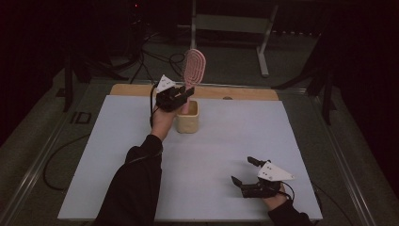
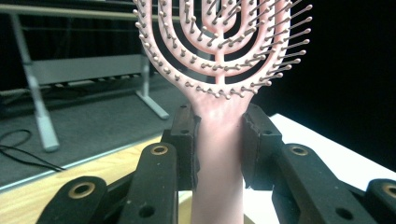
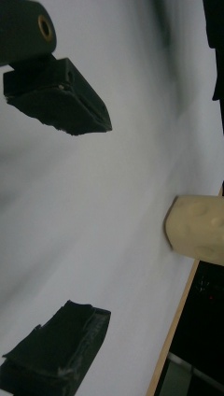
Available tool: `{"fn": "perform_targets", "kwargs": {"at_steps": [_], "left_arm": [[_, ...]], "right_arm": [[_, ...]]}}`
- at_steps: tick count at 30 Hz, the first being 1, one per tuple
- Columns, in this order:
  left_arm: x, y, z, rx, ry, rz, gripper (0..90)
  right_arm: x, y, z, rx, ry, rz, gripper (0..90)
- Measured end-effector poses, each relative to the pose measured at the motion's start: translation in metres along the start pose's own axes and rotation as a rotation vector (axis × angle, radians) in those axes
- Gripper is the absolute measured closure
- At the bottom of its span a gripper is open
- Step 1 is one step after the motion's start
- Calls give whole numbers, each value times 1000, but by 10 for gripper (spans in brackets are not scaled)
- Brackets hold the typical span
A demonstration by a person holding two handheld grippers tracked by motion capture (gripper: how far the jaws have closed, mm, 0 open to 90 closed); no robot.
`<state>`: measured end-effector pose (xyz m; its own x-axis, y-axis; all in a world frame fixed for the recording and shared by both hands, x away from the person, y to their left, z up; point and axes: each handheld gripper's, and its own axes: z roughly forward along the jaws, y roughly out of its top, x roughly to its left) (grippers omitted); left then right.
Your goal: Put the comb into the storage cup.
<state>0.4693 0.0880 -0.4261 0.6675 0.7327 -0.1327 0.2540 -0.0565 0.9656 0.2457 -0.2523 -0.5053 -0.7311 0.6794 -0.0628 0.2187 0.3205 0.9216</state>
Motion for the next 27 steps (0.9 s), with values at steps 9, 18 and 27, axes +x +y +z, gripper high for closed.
{"fn": "perform_targets", "kwargs": {"at_steps": [9, 18, 27], "left_arm": [[-4, -11, 2, 29, 0, 29, 696], [-5, -17, 5, 80, -8, 56, 695], [-5, -22, 12, 171, 9, 99, 693]], "right_arm": [[0, 0, 0, -1, 1, 1, 87], [0, 0, 1, 2, 2, -4, 87], [0, 0, 1, 3, 4, -2, 87]]}}
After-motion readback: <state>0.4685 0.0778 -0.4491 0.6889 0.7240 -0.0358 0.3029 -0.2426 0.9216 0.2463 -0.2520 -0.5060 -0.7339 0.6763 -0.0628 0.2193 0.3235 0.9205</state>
